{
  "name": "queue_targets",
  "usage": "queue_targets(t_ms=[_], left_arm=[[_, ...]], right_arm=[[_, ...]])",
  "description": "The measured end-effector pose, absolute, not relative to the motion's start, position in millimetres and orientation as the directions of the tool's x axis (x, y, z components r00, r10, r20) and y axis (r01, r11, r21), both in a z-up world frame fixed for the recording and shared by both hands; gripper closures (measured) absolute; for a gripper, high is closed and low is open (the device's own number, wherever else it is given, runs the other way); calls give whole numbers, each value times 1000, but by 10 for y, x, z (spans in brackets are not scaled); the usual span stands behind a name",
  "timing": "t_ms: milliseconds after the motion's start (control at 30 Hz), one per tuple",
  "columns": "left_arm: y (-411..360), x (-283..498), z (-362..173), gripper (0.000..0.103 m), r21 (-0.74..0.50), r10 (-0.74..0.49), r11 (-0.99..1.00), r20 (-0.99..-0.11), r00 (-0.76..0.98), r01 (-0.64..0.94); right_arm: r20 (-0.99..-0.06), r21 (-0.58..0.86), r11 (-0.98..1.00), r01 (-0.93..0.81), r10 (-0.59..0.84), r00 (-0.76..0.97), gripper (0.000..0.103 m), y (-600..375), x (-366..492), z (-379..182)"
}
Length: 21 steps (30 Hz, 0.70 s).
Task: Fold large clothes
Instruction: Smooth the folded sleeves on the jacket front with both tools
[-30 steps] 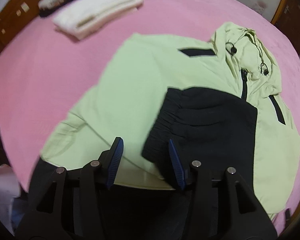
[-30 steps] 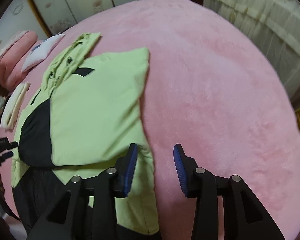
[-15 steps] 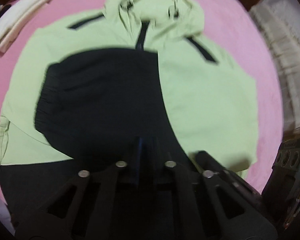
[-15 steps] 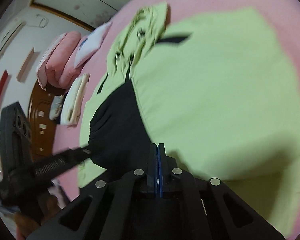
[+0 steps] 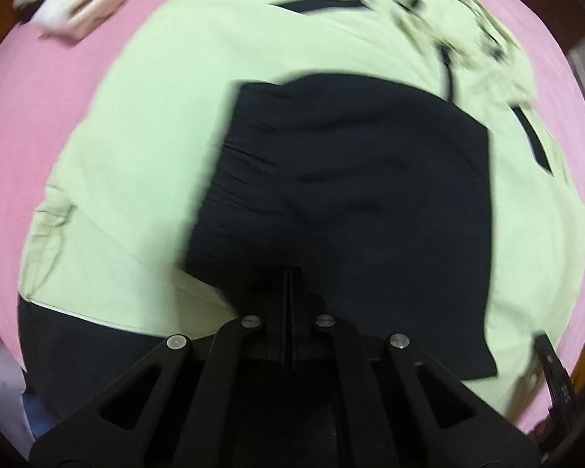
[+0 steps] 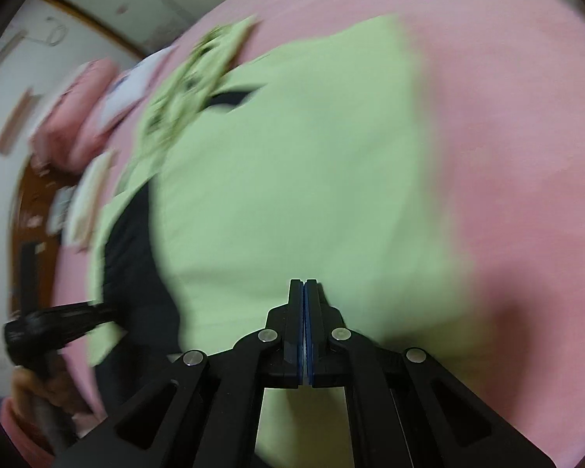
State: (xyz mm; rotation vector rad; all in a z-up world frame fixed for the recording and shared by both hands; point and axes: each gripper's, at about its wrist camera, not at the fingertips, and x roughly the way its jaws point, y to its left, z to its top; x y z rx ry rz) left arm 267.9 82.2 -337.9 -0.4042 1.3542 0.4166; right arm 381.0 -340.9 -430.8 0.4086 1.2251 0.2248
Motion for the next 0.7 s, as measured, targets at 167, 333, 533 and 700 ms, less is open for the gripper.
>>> queue_targets(t_ms=[167, 333, 533, 700], left_arm=[[912, 2667, -3370, 102, -56, 49, 845, -982, 180, -532], [635, 2702, -3255, 102, 28, 149, 871, -966, 209, -491], [117, 2862, -3160, 102, -215, -100, 930, -928, 358, -298], [-106, 3239, -3351, 102, -225, -133, 945, -927, 350, -237]], right_arm=[[-867, 383, 917, 109, 317, 384, 103, -3774, 3704, -4254], [-900, 205, 976, 75, 158, 405, 103, -3587, 3681, -4111], [-805, 488, 873, 18, 441, 397, 103, -3185, 3756, -4099], [-782, 558, 828, -55, 547, 300, 103, -2644, 3971, -4380]])
